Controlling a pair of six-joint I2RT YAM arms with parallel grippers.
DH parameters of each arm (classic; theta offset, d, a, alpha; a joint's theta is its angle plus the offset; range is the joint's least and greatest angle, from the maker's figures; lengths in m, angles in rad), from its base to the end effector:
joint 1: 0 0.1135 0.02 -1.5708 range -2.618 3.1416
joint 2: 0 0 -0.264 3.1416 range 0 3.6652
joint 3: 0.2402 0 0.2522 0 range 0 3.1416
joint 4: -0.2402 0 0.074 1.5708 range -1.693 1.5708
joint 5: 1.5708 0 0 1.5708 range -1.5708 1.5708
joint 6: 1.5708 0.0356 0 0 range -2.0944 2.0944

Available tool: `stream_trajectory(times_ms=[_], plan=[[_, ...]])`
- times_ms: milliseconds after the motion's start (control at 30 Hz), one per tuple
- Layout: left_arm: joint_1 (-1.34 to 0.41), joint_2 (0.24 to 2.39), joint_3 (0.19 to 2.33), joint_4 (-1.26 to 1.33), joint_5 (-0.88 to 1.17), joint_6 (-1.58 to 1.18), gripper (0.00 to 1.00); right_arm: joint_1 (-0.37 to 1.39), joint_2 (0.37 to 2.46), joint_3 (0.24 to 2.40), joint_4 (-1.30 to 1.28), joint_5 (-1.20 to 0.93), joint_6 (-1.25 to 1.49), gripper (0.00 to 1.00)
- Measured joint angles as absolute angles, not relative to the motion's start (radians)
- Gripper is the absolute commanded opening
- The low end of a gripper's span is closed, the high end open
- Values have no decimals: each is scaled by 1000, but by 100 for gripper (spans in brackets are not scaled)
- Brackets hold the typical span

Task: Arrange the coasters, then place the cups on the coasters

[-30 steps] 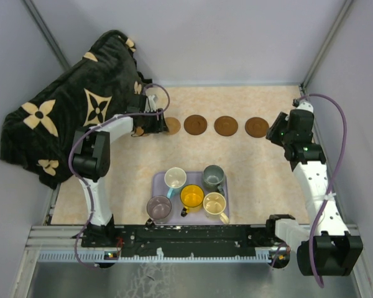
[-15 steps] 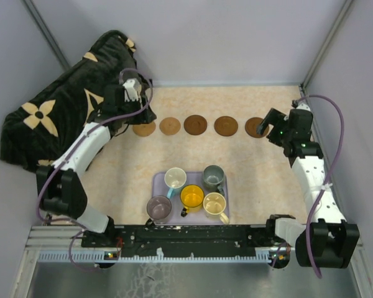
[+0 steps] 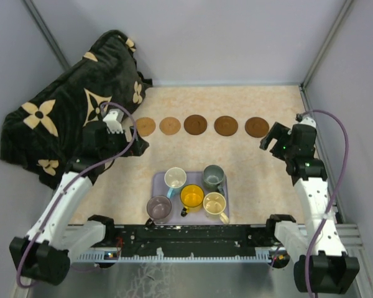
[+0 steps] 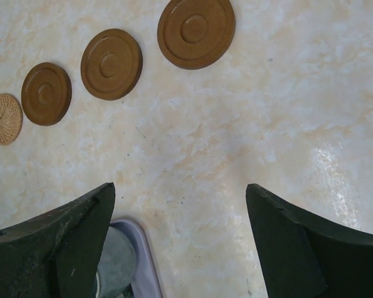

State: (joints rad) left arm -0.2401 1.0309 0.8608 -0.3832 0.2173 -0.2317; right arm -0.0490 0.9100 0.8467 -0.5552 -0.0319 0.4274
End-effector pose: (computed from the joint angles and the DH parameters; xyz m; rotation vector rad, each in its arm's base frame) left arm 0.2200 -0.0618 0.3005 0.1397 2.1474 -0.5078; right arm 0.1953 -0.0084 0.3028 0.5015 2.1419 0.2478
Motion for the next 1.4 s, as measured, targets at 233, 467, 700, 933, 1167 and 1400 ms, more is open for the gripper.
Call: stream_trajectory(times_ms=[233,467,700,933,1167,1400], plan=[[-240,790,808,-432,156,-257,100,-49,765,847,-668,27,422,95],[-240,662,805,-531,43,-292,100,-49,737,846,-787,80,424,99],[-240,657,806,-607,-9,-334,100,-49,649,846,-875,117,431,99],[-240,597,863,-662,-91,-361,100,-49,575,876,-950,193,439,99],[-240,564,920,-677,-166,-368,100,-49,537,915,-966,237,449,99],[-240,560,920,-692,-191,-371,100,-49,537,915,-970,238,456,99]])
